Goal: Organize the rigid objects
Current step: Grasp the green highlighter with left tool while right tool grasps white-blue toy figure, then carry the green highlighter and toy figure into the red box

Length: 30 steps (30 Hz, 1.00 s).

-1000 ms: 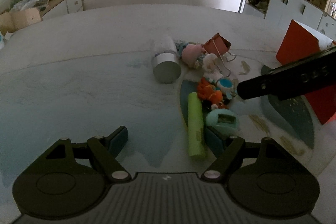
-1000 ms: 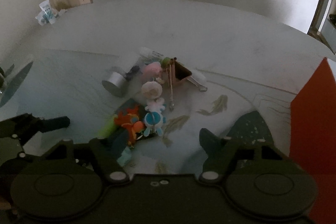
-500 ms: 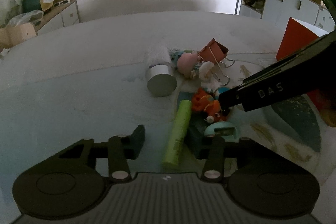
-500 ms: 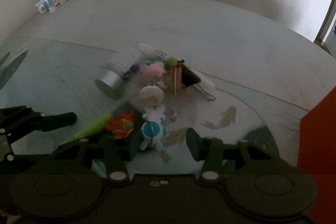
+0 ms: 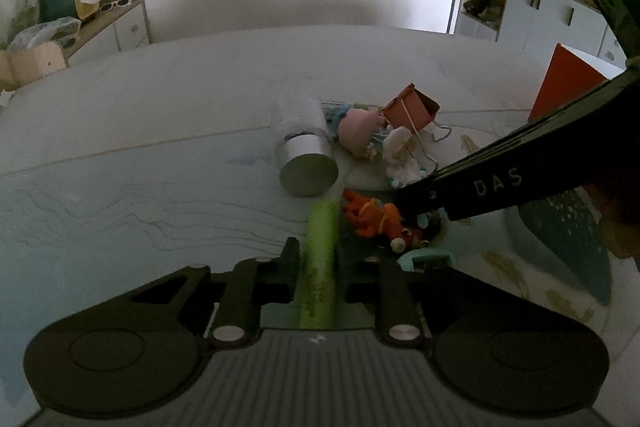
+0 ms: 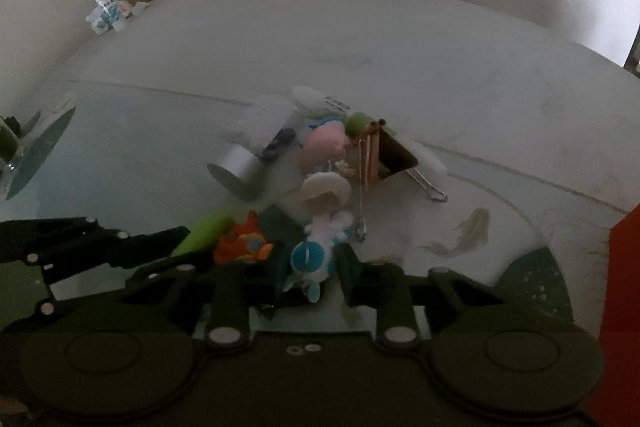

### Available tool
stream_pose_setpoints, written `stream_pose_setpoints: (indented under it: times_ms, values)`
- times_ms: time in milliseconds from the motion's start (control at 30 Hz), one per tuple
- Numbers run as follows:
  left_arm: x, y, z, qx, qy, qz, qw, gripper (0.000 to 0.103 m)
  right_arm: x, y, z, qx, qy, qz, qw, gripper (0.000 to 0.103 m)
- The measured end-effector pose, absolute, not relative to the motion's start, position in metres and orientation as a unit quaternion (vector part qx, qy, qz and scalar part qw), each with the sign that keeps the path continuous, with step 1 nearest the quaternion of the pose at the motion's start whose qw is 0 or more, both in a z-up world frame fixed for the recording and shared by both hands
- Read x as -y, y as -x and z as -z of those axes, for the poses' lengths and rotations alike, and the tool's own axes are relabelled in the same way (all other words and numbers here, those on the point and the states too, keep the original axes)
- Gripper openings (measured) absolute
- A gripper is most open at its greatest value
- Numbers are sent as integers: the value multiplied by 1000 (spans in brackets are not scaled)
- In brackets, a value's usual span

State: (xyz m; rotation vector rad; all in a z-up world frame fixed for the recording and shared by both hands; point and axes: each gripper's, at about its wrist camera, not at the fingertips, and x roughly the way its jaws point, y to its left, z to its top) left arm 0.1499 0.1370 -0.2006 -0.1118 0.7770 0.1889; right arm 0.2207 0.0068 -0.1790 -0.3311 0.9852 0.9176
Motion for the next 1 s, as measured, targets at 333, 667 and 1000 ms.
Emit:
stream_pose_setpoints:
  times_ms: [333, 667, 1000]
  values:
    - [-140, -146, 198, -382, 65, -90, 917, 16, 29, -213, 163, -455, 108, -416, 780, 24]
    - [-143, -132, 193, -388, 89, -92, 913, 16, 65, -200, 129, -438, 58, -413, 797, 24]
    - [-137, -116, 161, -374, 116, -83, 916, 16, 108, -185, 89, -405, 29, -413, 815, 24]
